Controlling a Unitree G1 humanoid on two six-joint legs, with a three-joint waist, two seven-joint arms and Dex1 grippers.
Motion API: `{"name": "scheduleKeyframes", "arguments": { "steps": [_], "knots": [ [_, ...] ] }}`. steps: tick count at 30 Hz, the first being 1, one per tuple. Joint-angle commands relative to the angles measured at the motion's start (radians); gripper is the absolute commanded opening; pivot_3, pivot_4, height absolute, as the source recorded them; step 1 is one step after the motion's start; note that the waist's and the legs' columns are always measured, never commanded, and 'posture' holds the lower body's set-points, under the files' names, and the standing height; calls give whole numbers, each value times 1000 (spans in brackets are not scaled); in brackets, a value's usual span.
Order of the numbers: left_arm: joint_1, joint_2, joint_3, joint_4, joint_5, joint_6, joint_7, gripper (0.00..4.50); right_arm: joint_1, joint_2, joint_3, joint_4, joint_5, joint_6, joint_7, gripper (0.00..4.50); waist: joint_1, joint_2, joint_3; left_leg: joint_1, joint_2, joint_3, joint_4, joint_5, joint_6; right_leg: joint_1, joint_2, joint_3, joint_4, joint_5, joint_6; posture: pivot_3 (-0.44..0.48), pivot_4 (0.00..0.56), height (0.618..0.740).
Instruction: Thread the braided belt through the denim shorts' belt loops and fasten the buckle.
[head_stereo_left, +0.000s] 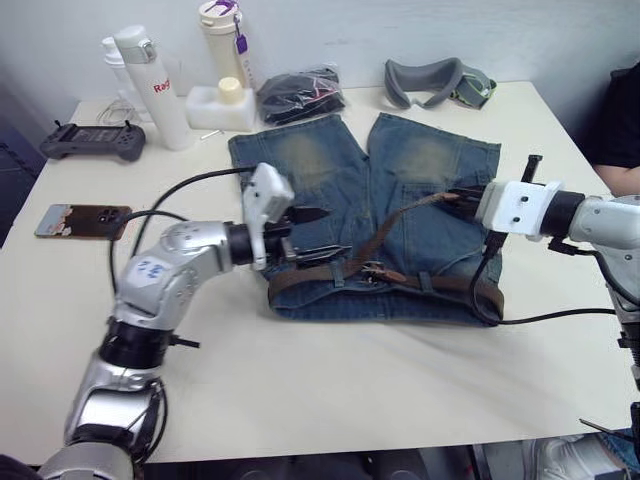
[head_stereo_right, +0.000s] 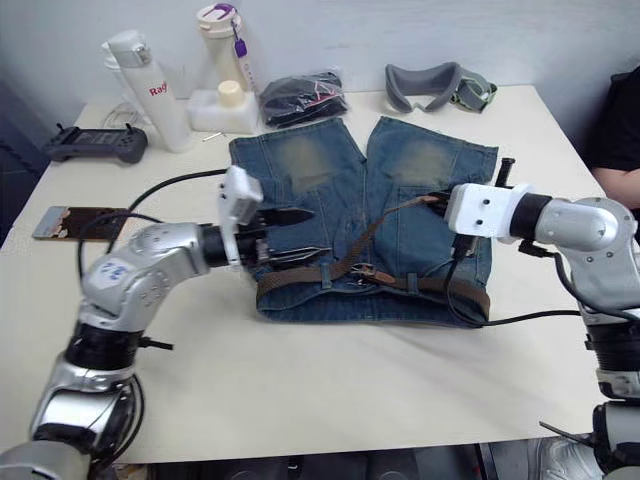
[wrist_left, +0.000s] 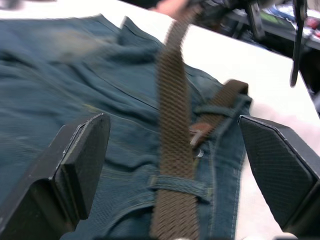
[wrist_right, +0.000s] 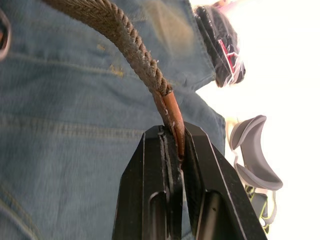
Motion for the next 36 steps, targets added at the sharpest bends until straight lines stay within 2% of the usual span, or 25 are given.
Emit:
{"name": "scheduleKeyframes", "arguments": {
  "steps": [1,4,8,12,18,19,23,25,27,31,33,36],
  "knots": [
    [-81,-71,-68,6,90,-63,16,4487,-14,16,-17,-96,48,84,8,0,2,0,0,-2,1,-1,4,-1,0,-1,2,0,1,0,0,0,150,740],
    [-102,-156,-87,58,140,-94,58,4487,-6,35,-19,-142,68,146,9,0,4,0,0,-4,1,-1,7,-1,-1,-2,3,0,3,0,0,0,150,740],
    [-96,-210,-136,117,243,-157,82,4487,14,48,-28,-191,89,207,5,0,3,0,0,-4,2,0,7,-1,-1,-4,4,1,6,0,0,0,150,740],
    [-104,-228,-136,156,303,-199,98,3248,28,43,-40,-217,104,245,8,0,3,0,0,-6,2,2,8,-1,-1,-8,3,3,10,0,-1,0,150,740],
    [-111,-233,-136,202,394,-302,103,381,36,43,-42,-239,124,282,11,0,3,0,0,-6,2,3,9,-1,-2,-10,3,4,12,1,-1,0,150,740],
    [-111,-234,-135,206,402,-313,101,54,38,45,-41,-242,127,289,10,0,4,0,0,-6,2,3,9,-1,-2,-10,3,4,12,1,-1,0,150,740],
    [-110,-243,-119,209,407,-330,89,54,42,54,-43,-251,154,347,7,0,5,0,0,-6,2,4,9,-1,-1,-10,3,4,12,1,-1,0,150,740],
    [-107,-242,-104,209,401,-318,88,0,58,45,-42,-261,166,361,22,887,6,0,0,-6,2,4,9,-1,-1,-10,3,4,12,1,-1,0,150,740],
    [-102,-231,-91,214,402,-305,89,0,74,40,-45,-274,170,375,20,1551,7,0,0,-6,2,4,9,-1,-1,-10,3,4,12,1,-1,0,150,740],
    [-66,-198,-12,246,380,-211,125,0,154,56,-22,-344,172,406,7,3595,6,0,0,-6,2,4,9,-1,-1,-11,3,4,14,1,-1,0,150,740],
    [-29,-180,19,240,372,-172,132,0,203,87,24,-379,133,398,-28,4428,0,0,0,-6,3,5,9,-1,-1,-11,4,5,15,1,-1,0,150,740],
    [7,-167,33,209,369,-140,129,0,235,107,58,-405,102,392,-42,4428,-2,0,0,-5,3,6,10,0,-2,-12,4,6,19,1,-2,0,150,740]
  ]
}}
